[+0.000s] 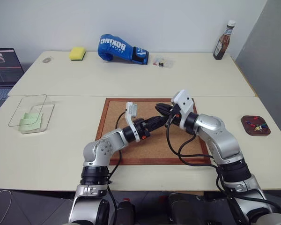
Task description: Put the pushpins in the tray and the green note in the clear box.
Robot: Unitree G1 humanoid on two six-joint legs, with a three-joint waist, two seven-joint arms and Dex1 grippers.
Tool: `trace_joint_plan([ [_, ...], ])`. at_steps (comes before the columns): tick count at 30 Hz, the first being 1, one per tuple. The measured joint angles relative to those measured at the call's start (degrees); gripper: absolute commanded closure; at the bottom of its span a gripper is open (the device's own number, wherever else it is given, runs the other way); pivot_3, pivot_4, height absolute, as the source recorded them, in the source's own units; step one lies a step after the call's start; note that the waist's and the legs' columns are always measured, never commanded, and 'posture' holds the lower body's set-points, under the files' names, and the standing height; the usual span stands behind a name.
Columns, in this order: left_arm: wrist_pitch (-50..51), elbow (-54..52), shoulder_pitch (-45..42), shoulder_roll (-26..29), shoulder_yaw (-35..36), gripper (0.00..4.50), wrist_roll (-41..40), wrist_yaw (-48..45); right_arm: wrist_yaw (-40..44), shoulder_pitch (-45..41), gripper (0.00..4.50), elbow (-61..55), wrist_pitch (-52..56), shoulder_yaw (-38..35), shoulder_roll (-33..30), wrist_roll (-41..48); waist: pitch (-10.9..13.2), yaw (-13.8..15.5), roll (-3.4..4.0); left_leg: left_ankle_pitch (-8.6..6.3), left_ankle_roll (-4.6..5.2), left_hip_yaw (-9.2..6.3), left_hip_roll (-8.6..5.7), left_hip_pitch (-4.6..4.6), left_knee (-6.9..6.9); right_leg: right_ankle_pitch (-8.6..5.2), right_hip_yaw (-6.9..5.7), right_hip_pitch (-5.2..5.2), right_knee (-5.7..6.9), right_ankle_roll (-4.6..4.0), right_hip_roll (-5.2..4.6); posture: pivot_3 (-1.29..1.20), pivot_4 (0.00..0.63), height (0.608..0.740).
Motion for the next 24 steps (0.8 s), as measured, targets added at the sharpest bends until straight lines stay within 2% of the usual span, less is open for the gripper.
trace_joint_plan([
  [13,-0.04,-0.43,-0.01,0.24,-1.04,4.45,-1.20,-0.87,-1.20,0.36,4.50,-0.68,2.83,-0.67,0.14,-0.03,0.00,0.00,0.00,0.00,0.00,0.00,0.00,0.00,0.00,0.00,0.00,0.00,0.00,0.00,0.00,0.00,0.150,0.740],
  [18,-0.28,1.04,0.00,0.92,-1.31,4.45,0.43,0.84,-0.11,0.31,4.50,-7.00,3.19,0.63,2.33,2.46,0.00,-0.38,0.00,0.00,0.00,-0.06,0.06,0.02,-0.03,0.00,-0.01,-0.01,0.01,-0.01,0.08,0.00,0.150,0.740],
  [24,-0.40,1.03,0.29,1.15,-1.62,4.45,0.60,0.80,0.01,0.23,4.50,-8.10,4.23,0.78,1.71,3.31,0.00,-0.05,0.00,0.00,-0.01,-0.02,0.00,0.01,0.02,0.00,0.01,0.00,0.01,0.01,0.02,0.00,0.150,0.740],
])
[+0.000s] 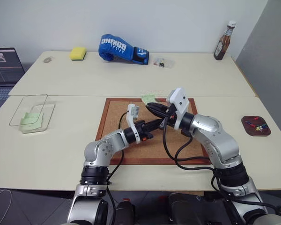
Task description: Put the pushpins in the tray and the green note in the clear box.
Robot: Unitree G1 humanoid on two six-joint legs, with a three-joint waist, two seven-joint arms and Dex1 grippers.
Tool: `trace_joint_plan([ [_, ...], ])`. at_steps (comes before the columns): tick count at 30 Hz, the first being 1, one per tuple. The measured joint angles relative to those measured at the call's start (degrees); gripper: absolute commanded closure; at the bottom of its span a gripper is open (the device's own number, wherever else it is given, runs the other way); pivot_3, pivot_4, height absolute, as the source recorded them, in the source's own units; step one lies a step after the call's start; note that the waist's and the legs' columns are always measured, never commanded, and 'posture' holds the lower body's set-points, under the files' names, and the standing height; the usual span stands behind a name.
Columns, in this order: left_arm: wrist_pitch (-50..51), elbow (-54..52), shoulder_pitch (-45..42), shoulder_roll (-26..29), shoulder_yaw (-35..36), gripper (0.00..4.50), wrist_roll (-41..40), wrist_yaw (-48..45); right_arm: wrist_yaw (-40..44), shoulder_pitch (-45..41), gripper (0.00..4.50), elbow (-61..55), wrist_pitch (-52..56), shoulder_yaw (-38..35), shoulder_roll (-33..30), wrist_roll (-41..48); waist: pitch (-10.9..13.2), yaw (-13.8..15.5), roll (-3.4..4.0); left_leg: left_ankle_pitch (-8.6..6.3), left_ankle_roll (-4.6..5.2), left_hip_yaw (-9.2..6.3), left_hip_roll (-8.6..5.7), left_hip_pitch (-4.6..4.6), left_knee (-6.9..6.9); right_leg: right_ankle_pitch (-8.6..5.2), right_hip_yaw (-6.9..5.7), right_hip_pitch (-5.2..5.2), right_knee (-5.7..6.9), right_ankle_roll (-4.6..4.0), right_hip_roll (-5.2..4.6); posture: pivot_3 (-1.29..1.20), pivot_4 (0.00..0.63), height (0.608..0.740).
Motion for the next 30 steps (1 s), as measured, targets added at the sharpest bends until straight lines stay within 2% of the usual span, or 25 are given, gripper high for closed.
trace_joint_plan([
  [9,-0.60,-0.01,0.36,0.06,-0.14,4.45,0.75,0.91,-0.30,0.00,4.50,-0.28,0.36,-1.00,-1.82,0.78,0.00,-0.02,0.00,0.00,0.00,-0.01,0.01,0.00,-0.02,-0.01,-0.01,-0.01,0.00,-0.01,0.01,0.00,0.150,0.740],
  [14,-0.85,-0.38,0.64,0.36,1.02,3.73,0.45,1.25,0.78,1.11,4.50,-0.38,-0.34,-1.69,-6.59,0.45,0.00,-0.02,0.00,0.00,0.00,0.00,0.01,0.00,-0.03,-0.01,-0.01,-0.01,-0.02,-0.01,0.01,0.00,0.150,0.740],
  [16,1.40,-1.47,1.02,0.84,3.74,3.37,-3.27,1.32,3.51,3.29,4.50,-0.58,-4.44,-1.44,-12.41,-1.73,0.02,0.02,-0.03,-0.01,0.00,0.00,0.01,-0.03,-0.03,-0.01,-0.02,-0.01,-0.05,-0.01,0.00,0.00,0.150,0.740],
  [19,4.30,-2.20,0.68,1.48,8.72,2.80,-8.11,2.73,5.70,5.08,4.50,-0.57,-8.76,-1.61,-15.97,-3.49,0.03,-0.28,-0.05,-0.01,0.00,0.04,0.02,-0.01,-0.03,-0.01,0.00,-0.02,-0.04,0.00,0.01,0.00,0.150,0.740],
  [27,8.93,-2.20,-1.88,0.43,15.44,1.19,-17.50,8.89,9.45,7.01,4.50,-0.57,-18.76,-1.50,-19.75,-6.07,0.11,0.06,-0.19,-0.01,-0.03,0.03,0.00,-0.02,0.02,0.00,0.01,0.02,-0.05,0.02,0.00,0.00,0.150,0.740],
  [29,10.50,-1.88,-2.02,-0.25,15.41,0.91,-19.00,10.44,10.00,7.15,4.50,-0.57,-20.79,-1.38,-19.82,-6.91,0.11,0.06,-0.19,-0.02,-0.04,0.03,0.00,-0.03,0.02,0.00,0.00,0.01,-0.06,0.02,0.00,0.00,0.150,0.740],
  [30,11.01,-1.63,-2.10,-0.54,15.45,0.91,-19.49,10.88,10.06,7.15,4.50,-0.61,-21.31,-1.28,-19.82,-7.10,0.11,0.11,-0.19,-0.02,-0.05,0.02,0.00,-0.03,0.02,0.00,0.00,0.01,-0.06,0.02,-0.01,0.00,0.150,0.740],
])
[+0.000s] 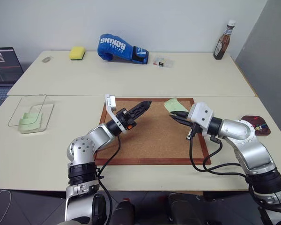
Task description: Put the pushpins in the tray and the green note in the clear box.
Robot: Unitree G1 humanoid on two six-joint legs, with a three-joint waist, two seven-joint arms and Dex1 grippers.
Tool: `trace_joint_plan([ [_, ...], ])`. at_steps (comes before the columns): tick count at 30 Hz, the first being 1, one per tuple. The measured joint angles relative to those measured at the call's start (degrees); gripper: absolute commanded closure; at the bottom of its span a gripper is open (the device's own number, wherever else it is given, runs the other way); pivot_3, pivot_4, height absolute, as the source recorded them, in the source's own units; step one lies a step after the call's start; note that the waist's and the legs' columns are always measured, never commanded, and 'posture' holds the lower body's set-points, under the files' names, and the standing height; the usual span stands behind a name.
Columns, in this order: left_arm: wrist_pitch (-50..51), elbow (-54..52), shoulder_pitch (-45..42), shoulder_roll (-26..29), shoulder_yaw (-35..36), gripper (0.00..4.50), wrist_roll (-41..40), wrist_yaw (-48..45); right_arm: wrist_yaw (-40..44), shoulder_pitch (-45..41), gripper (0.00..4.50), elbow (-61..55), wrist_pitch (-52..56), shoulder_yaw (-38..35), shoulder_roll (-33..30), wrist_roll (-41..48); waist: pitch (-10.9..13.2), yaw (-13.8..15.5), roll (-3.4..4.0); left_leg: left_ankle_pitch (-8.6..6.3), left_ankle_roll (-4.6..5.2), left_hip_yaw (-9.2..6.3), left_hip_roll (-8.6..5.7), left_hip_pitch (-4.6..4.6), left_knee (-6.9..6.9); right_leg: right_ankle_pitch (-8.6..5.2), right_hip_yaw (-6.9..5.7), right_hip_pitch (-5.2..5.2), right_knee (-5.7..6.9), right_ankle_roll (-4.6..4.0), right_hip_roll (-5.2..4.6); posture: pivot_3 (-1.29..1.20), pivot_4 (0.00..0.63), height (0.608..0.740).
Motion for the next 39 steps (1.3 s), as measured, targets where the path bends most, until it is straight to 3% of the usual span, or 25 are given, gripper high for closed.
trace_joint_plan([
  [7,5.12,1.03,-0.68,-1.11,-0.16,0.91,-5.83,3.35,0.22,-0.01,4.50,-2.58,-3.44,1.02,0.32,-1.17,0.00,-0.03,-0.01,0.03,-0.08,-0.02,0.00,0.02,0.00,0.00,-0.01,0.00,0.02,0.00,0.00,0.00,0.150,0.740],
  [15,3.31,1.46,-2.19,-2.97,-1.45,0.91,-5.88,4.02,0.22,-0.05,4.50,-4.49,-3.84,3.38,1.63,-1.45,0.01,0.14,-0.02,0.08,-0.21,-0.02,-0.01,0.01,0.00,0.00,-0.01,0.01,0.02,0.00,-0.01,0.00,0.150,0.740],
  [19,2.16,1.60,-2.85,-3.42,-2.25,1.47,-5.73,4.01,0.22,-0.49,4.50,-4.46,-3.86,3.97,2.03,-2.01,0.01,0.10,-0.02,0.08,-0.22,-0.02,-0.01,0.02,-0.01,0.00,0.00,0.01,0.03,0.00,-0.01,0.00,0.150,0.740],
  [35,0.79,1.91,-2.83,-1.89,-3.84,4.41,-4.58,2.69,0.19,-2.63,4.50,-3.79,-3.94,4.31,3.65,-2.96,0.01,0.19,-0.02,0.09,-0.23,-0.05,-0.02,0.02,0.00,0.00,-0.02,0.01,0.04,-0.01,-0.01,0.00,0.150,0.740],
  [39,0.44,1.91,-2.83,-1.85,-4.23,4.46,-4.28,2.43,0.19,-2.68,4.50,-3.72,-3.94,4.37,3.84,-3.01,0.01,0.20,-0.02,0.08,-0.23,-0.05,-0.02,0.02,0.00,0.00,-0.01,0.01,0.03,-0.01,-0.01,0.00,0.150,0.740],
])
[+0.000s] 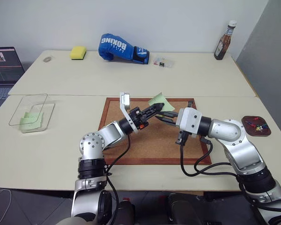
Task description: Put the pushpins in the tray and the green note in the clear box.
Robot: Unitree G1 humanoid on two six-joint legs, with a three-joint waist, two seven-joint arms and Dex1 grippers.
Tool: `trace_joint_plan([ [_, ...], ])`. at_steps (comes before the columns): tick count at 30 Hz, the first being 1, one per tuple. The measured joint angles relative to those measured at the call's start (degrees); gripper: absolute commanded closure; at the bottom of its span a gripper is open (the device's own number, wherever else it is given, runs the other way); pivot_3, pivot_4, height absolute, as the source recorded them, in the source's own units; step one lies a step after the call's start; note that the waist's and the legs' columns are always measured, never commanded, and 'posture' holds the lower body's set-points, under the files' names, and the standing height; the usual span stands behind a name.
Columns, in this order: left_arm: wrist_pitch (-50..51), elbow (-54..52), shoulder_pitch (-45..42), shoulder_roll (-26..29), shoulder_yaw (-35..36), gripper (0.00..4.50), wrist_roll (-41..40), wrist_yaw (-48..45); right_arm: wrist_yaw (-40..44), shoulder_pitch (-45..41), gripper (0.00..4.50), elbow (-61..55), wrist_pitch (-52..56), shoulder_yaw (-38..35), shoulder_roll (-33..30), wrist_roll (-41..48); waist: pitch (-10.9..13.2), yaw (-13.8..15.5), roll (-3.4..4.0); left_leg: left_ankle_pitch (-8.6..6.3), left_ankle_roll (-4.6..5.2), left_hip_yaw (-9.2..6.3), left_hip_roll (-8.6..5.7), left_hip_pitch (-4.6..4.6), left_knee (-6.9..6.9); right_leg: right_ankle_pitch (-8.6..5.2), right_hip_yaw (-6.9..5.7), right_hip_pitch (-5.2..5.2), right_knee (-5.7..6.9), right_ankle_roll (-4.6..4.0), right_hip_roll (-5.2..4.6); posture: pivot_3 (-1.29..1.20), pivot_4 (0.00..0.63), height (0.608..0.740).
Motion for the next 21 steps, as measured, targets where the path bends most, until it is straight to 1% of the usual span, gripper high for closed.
trace_joint_plan([
  [5,-2.20,0.09,0.00,0.46,-1.57,4.46,3.19,-0.93,-0.01,-0.29,4.50,0.02,0.02,-0.01,0.02,0.00,0.00,-0.01,0.00,0.00,0.00,0.00,0.00,0.00,0.00,0.00,0.00,0.00,0.00,0.00,0.00,0.00,0.150,0.740],
  [7,-2.73,0.24,0.00,1.55,-2.26,4.46,4.40,-1.87,-0.03,-0.29,4.50,0.01,0.19,-0.01,0.04,0.05,0.00,-0.06,0.00,0.00,0.00,0.00,0.00,0.01,0.00,0.00,0.00,0.00,0.01,0.00,0.00,0.00,0.150,0.740],
  [11,-6.69,3.81,0.06,5.12,-5.33,4.46,10.52,-5.81,-0.35,-0.49,4.50,-0.50,2.31,-0.39,0.67,0.65,0.00,-0.11,0.00,0.00,0.00,0.00,0.00,0.03,-0.01,0.00,0.00,0.00,0.03,-0.01,0.01,0.00,0.150,0.740],
  [14,-9.74,6.62,-0.24,6.03,-5.95,4.46,13.86,-7.82,-1.10,-0.45,4.50,-2.25,4.90,-1.39,1.18,1.70,0.00,-0.01,0.00,0.00,0.00,-0.01,0.00,0.01,0.00,0.00,-0.01,0.00,0.01,-0.01,0.00,0.00,0.150,0.740],
  [17,-10.97,7.09,-1.34,5.98,-6.43,4.46,15.51,-8.71,-4.13,0.92,4.50,-4.73,11.30,-4.95,2.87,4.76,0.00,0.15,0.00,0.00,0.00,-0.04,0.00,-0.02,-0.01,0.00,-0.02,0.00,0.01,-0.01,0.00,0.00,0.150,0.740],
  [20,-12.09,5.34,-1.97,6.08,-8.87,4.46,17.75,-9.70,-10.13,2.25,4.50,-4.27,20.20,-12.38,4.01,7.17,0.00,0.62,0.00,0.00,0.00,-0.04,-0.06,-0.05,0.00,0.01,-0.02,0.00,0.01,-0.01,-0.08,0.00,0.150,0.740],
  [21,-12.68,3.71,-1.99,6.60,-10.70,4.46,19.20,-10.20,-13.16,2.57,4.50,-2.94,23.72,-16.17,3.94,7.38,0.00,0.88,0.00,0.00,0.00,-0.03,-0.08,-0.06,0.01,0.01,-0.01,0.00,0.01,-0.01,-0.10,0.00,0.150,0.740],
])
